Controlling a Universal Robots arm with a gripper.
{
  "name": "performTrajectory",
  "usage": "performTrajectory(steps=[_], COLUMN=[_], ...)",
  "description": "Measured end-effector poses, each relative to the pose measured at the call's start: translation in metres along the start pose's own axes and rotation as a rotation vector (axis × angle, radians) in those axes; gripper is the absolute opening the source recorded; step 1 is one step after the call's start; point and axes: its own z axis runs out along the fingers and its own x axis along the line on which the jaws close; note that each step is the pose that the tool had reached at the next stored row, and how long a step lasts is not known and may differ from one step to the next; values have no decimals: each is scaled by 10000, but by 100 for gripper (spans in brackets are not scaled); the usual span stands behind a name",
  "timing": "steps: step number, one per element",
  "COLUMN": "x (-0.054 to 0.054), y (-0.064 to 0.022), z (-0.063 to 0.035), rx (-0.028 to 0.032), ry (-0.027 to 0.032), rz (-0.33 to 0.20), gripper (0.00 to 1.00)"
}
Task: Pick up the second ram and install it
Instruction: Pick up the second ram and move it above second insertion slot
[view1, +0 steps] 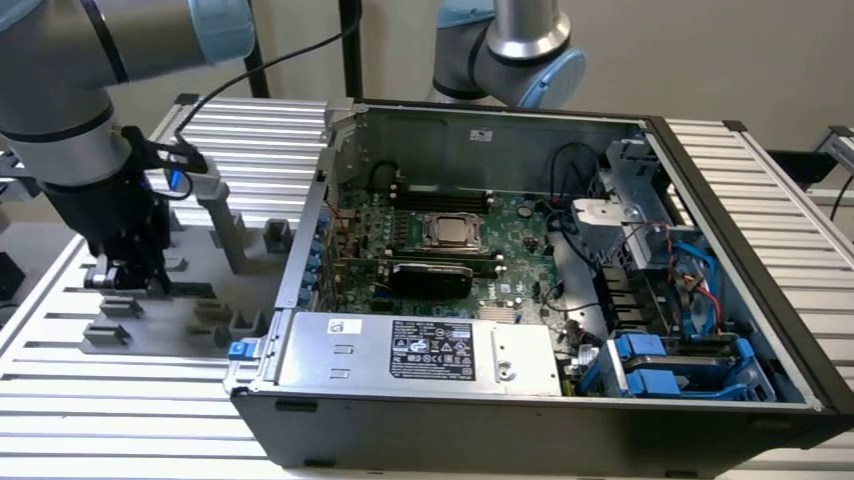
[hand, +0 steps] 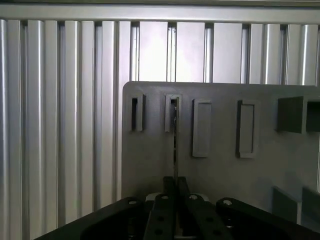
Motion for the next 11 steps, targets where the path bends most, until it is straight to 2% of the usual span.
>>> performTrajectory(steps=[11], x=[5], y=[-10], z=[-438], rx=[0], ry=[-41], rz=[-2], gripper=[14])
